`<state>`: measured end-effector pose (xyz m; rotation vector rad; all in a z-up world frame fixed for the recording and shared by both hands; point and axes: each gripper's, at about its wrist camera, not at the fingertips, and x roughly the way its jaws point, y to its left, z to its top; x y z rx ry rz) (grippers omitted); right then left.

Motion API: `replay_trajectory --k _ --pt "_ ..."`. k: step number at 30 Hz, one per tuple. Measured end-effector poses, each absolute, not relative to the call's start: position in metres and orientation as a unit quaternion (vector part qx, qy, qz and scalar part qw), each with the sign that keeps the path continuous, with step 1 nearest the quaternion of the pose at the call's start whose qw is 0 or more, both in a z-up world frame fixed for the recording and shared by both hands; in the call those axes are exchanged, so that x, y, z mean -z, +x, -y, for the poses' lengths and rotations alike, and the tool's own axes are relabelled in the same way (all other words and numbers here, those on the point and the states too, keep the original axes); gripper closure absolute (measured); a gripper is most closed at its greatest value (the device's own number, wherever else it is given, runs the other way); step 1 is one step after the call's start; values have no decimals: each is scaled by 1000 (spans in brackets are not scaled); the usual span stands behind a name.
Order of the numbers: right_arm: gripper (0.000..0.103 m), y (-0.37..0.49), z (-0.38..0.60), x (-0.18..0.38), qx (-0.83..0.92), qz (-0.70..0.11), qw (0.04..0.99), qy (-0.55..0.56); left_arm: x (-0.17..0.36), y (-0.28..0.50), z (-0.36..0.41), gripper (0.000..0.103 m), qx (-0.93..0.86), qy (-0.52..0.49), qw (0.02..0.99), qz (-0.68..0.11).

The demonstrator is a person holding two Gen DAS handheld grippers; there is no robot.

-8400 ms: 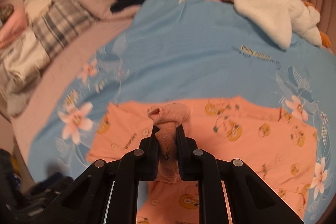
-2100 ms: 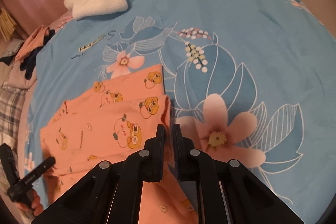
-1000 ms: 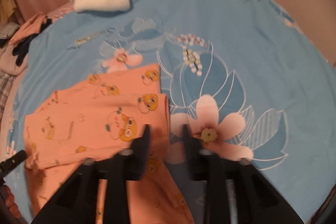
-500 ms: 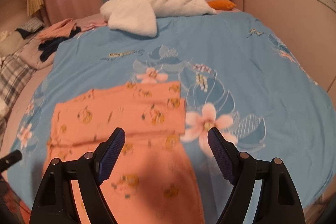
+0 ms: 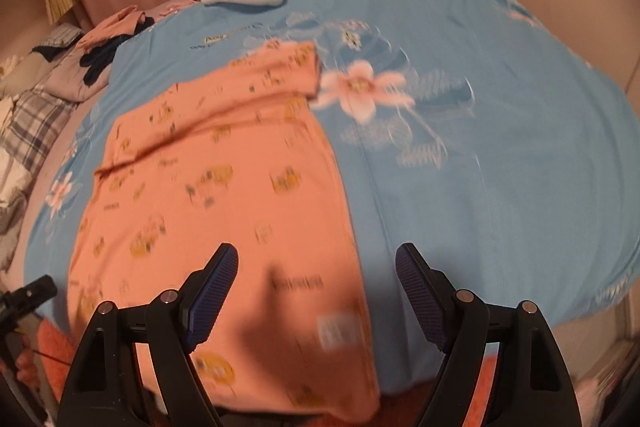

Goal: Fold small clothes
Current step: 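Grasp the shirt hem with both grippers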

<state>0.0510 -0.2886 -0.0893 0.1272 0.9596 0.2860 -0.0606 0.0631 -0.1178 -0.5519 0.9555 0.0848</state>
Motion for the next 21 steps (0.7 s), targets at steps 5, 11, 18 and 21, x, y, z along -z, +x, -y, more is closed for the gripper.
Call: replay_trajectory --k 5,11,18,21 --pt "22 32 302 109 -147 -482 860 76 134 -75 -53 12 -35 -269 846 -459" --pt "22 12 313 121 -154 -493 850 99 140 -89 -38 13 -25 -251 853 -456" --pt "22 -4 309 131 -150 -504 846 91 149 -102 -28 14 -24 -243 849 -468" --pt "22 -8 307 136 -155 -507 844 87 154 -104 -24 14 -20 -241 847 -473"
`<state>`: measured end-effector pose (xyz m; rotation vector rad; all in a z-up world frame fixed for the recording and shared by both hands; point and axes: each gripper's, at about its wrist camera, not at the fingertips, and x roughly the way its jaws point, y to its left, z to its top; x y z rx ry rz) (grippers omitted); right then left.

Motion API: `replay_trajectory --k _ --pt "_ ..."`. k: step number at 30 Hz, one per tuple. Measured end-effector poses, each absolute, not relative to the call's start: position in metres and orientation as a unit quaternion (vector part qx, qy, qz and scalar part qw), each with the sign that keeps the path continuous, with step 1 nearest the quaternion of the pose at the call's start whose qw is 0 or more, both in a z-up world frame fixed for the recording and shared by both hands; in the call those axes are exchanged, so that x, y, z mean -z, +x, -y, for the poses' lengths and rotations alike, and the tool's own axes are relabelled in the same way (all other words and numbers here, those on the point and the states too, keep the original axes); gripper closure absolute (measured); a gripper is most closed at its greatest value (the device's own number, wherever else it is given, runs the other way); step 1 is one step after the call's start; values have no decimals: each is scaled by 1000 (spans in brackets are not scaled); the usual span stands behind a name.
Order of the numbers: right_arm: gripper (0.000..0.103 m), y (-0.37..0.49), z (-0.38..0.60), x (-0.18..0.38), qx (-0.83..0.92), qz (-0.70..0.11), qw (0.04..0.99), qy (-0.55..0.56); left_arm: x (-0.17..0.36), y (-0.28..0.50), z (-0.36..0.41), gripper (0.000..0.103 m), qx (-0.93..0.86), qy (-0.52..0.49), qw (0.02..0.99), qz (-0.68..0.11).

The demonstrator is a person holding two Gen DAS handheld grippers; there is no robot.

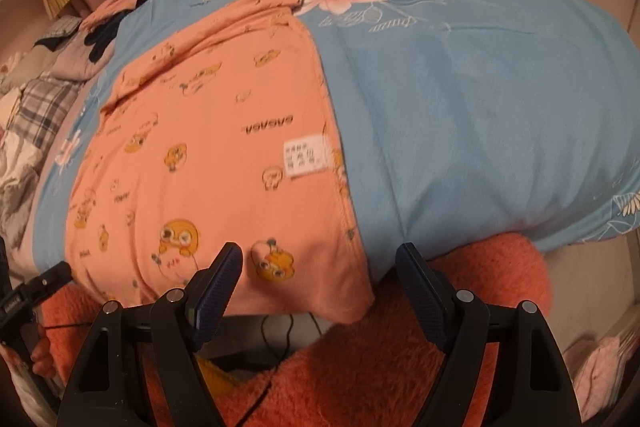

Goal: Fold small clothes
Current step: 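Grasp the shirt hem with both grippers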

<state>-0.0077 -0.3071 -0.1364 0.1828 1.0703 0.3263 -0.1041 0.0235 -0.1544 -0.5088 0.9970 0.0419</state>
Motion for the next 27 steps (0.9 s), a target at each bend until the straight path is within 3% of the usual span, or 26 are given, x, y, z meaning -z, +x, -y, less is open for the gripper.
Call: replay_trajectory --k 4,9,11,13,15,18,27 --pt "28 -8 307 150 -154 -524 832 95 170 -104 -20 18 -16 -252 831 -495" --pt "42 -11 309 152 -169 -521 830 107 185 -104 -21 48 -29 -261 818 -512" --pt "63 -13 310 151 -182 -523 825 111 185 -105 -23 59 -23 -276 815 -509" --pt "76 -17 307 149 -187 -523 826 96 184 -108 -23 84 -18 -288 814 -504" --pt "87 -22 306 146 -180 -517 833 79 180 -111 -22 94 -18 -280 820 -499" --pt "95 -24 309 141 -185 -516 832 84 169 -116 -21 96 -13 -279 825 -491" --pt "96 -29 321 97 -227 -461 849 127 114 -117 -28 97 29 -305 855 -419"
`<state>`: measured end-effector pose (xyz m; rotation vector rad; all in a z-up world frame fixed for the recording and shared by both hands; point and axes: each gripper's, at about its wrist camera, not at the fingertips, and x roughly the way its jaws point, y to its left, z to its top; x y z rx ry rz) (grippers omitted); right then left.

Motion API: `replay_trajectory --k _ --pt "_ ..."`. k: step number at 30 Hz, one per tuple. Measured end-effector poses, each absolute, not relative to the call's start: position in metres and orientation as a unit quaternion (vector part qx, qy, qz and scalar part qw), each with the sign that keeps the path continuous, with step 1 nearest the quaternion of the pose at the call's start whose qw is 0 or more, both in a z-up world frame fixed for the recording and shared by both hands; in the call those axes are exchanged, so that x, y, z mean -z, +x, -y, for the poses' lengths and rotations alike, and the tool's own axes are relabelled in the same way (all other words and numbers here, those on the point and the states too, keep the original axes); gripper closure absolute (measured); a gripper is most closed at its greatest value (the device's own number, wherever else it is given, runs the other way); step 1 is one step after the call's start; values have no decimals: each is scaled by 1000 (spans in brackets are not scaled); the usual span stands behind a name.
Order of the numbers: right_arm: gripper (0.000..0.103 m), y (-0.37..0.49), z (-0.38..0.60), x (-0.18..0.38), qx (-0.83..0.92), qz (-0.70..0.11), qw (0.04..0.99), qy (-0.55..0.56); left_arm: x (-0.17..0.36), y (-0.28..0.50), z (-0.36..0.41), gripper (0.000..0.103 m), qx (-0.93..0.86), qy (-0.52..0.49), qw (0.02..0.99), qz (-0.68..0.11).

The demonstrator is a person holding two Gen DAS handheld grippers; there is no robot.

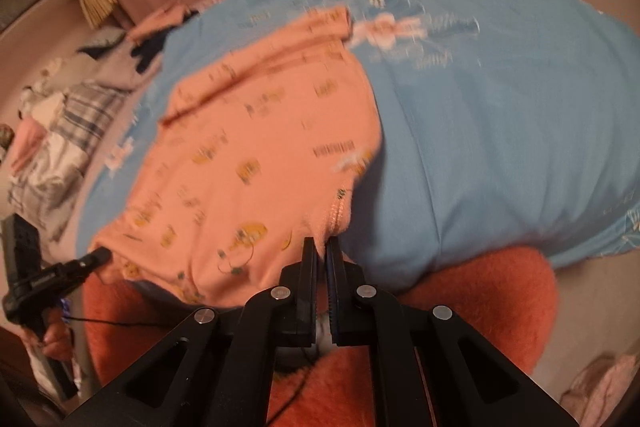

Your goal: Fold small clothes

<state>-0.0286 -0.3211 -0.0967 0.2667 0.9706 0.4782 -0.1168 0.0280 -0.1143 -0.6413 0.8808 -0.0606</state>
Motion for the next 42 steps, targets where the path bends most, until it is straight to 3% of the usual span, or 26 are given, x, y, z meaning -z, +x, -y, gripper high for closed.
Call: replay_trajectory --k 11,20,28,37,42 --pt "96 20 315 70 -248 -409 860 180 99 -80 -51 96 40 -345 857 -382" --pt "96 71 310 79 -221 -424 854 205 95 -38 -76 96 39 -372 850 -371" --pt "96 116 287 99 -185 -460 852 169 124 10 -96 96 4 -402 822 -404" --pt "96 139 293 110 -172 -474 839 206 134 25 -113 96 -3 -445 799 -405" --pt "96 130 307 95 -159 -458 851 204 124 19 -118 83 -3 -452 803 -389"
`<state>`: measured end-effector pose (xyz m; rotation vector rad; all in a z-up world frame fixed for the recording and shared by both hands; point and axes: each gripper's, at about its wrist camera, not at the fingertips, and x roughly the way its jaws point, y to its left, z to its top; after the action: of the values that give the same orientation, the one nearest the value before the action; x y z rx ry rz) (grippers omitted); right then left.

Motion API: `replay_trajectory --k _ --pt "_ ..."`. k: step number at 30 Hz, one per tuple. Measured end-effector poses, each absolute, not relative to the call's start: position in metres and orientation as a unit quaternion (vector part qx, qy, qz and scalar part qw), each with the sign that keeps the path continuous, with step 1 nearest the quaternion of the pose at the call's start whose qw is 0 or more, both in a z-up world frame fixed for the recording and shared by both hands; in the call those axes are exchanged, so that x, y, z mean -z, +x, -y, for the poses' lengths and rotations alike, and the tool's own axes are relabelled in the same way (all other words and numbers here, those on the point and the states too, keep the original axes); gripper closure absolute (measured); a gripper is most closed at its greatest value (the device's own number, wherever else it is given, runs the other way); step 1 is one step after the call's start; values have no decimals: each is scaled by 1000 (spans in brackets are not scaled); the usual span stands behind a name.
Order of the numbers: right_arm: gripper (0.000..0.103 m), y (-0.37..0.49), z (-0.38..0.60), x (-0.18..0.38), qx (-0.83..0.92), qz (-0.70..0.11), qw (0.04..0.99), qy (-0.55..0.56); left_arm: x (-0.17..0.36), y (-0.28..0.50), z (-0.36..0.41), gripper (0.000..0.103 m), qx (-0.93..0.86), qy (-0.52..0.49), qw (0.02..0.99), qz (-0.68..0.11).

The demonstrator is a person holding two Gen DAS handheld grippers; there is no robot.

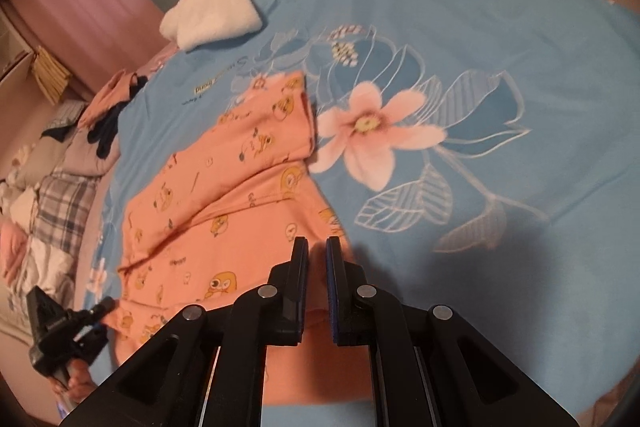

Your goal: Fold small clothes

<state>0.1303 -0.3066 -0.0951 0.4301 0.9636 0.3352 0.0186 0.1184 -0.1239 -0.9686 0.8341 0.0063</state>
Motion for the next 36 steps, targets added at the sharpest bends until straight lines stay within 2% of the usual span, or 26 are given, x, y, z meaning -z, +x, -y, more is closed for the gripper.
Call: replay_trajectory --k 3,5,6,12,22,36 --pt "90 118 313 85 -159 -452 855 197 113 10 -118 73 -9 -439 816 -375" --pt "78 110 311 82 -175 -450 854 192 107 5 -116 69 -6 -432 823 -369" --pt "76 106 308 82 -183 -451 853 189 104 1 -114 69 -4 -426 826 -368" --pt "76 85 271 93 -237 -476 833 151 97 -16 -86 71 35 -385 840 -380" --pt "76 92 228 115 -255 -502 824 72 124 4 -43 72 69 -321 836 -439" --pt "76 142 227 108 -261 -475 827 146 129 58 -61 72 47 -351 838 -416"
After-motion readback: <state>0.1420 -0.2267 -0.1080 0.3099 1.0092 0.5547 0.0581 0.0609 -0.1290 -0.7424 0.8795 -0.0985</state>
